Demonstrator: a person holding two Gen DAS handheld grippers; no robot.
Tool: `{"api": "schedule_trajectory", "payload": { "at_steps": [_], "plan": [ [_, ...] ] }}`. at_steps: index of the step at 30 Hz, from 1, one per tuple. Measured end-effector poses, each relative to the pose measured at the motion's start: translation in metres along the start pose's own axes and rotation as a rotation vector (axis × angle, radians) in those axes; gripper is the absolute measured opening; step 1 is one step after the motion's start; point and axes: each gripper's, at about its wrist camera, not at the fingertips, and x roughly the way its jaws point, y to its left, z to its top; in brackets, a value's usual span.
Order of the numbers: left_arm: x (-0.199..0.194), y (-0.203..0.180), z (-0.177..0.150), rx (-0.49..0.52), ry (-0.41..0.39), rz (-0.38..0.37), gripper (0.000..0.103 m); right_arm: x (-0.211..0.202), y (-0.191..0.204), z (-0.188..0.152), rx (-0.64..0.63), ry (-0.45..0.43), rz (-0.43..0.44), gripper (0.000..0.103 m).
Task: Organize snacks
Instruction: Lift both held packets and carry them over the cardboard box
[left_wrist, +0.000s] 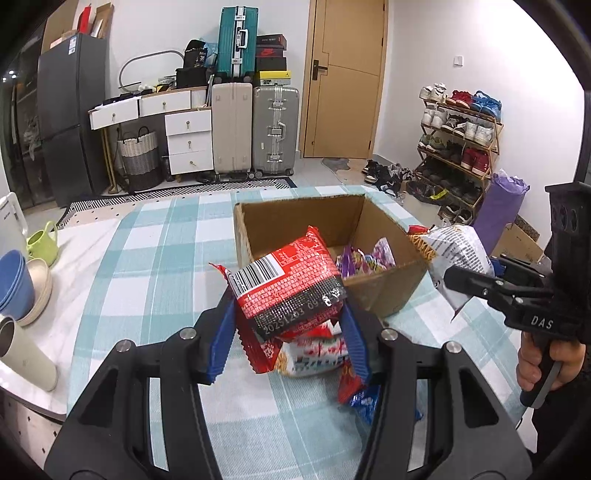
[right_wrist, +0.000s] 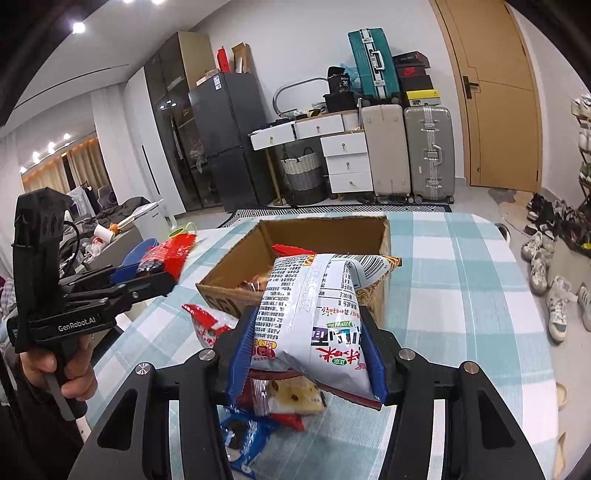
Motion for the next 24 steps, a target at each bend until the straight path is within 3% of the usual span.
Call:
{"api": "schedule_trajectory", "payload": {
  "at_steps": [12, 24],
  "plan": [
    [0.04, -0.018, 0.031, 0.0, -0.004, 0.005, 0.05, 0.032, 0.002, 0.026, -0.054, 0.01, 0.022, 0.053],
    [0.101, -0.038, 0.054, 0.032, 0.05, 0.011, 0.05, 0.067, -0.017, 0.035, -0.066, 0.04, -0.027, 0.053]
  ]
}}
